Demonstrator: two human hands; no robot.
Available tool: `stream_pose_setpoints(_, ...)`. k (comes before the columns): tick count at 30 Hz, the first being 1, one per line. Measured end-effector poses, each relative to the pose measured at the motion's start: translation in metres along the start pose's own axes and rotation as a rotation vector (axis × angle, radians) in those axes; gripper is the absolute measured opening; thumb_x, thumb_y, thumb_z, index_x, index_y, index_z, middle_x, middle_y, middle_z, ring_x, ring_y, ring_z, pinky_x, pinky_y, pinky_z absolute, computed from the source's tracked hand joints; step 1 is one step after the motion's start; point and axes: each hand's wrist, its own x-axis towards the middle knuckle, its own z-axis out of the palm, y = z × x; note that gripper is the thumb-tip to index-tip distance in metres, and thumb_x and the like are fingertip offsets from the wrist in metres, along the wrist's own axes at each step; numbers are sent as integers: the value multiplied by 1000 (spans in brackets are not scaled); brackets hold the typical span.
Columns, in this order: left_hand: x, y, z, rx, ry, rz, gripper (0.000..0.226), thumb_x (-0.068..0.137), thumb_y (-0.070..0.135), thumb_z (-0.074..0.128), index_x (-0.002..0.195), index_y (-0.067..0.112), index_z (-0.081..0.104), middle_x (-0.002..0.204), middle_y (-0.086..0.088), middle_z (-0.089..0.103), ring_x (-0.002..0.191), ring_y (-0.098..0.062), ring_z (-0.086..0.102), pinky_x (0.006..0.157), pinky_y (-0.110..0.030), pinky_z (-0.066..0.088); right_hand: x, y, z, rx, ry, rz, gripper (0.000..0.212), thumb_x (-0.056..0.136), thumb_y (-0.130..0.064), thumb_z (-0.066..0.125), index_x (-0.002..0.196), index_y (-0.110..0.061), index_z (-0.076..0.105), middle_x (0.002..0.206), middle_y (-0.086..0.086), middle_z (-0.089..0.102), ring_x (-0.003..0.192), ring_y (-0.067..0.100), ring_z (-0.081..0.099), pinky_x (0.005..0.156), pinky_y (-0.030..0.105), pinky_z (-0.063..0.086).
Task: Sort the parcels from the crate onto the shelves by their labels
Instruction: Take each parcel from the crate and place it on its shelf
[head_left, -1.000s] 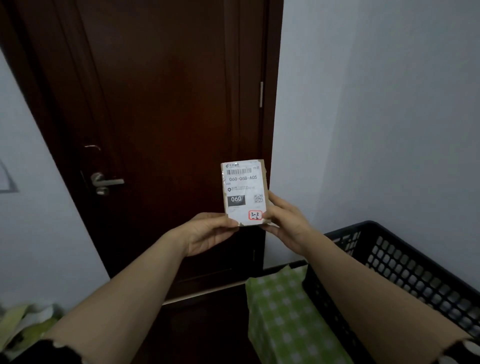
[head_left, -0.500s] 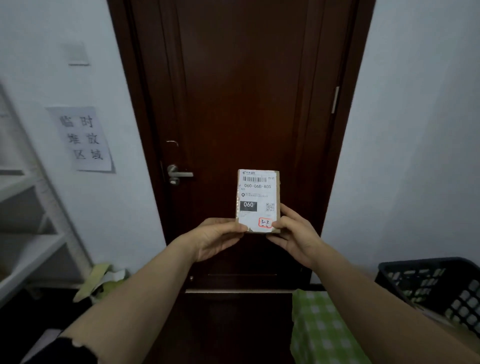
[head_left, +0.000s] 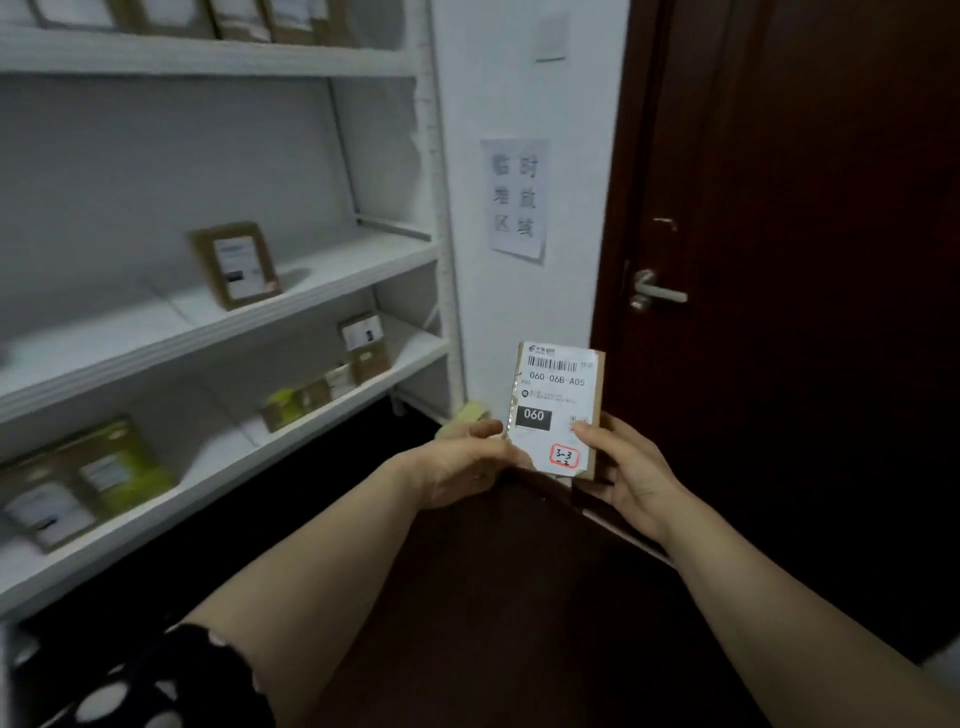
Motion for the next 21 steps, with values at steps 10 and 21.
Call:
stream_pose_setpoints(10, -111, -63, -127, -39, 379, -13, 59, 70, 14, 83, 122, 7, 57, 109, -5, 71, 103, -20, 67, 97, -41, 50, 24, 61, 157, -181, -429, 178, 97, 51, -18, 83, 138, -22, 41, 121, 7, 65, 111, 27, 60, 102, 52, 42)
stream_pose_setpoints(21, -213, -117, -276, -40, 510, -49, 48, 74, 1, 76, 118, 9, 60, 112, -8, 69, 100, -23, 68, 73, -31, 56, 58, 116, 346, -407, -656, 210, 84, 70, 7, 73, 141, -24, 40, 121, 10, 60, 104, 22, 60, 77, 31, 48)
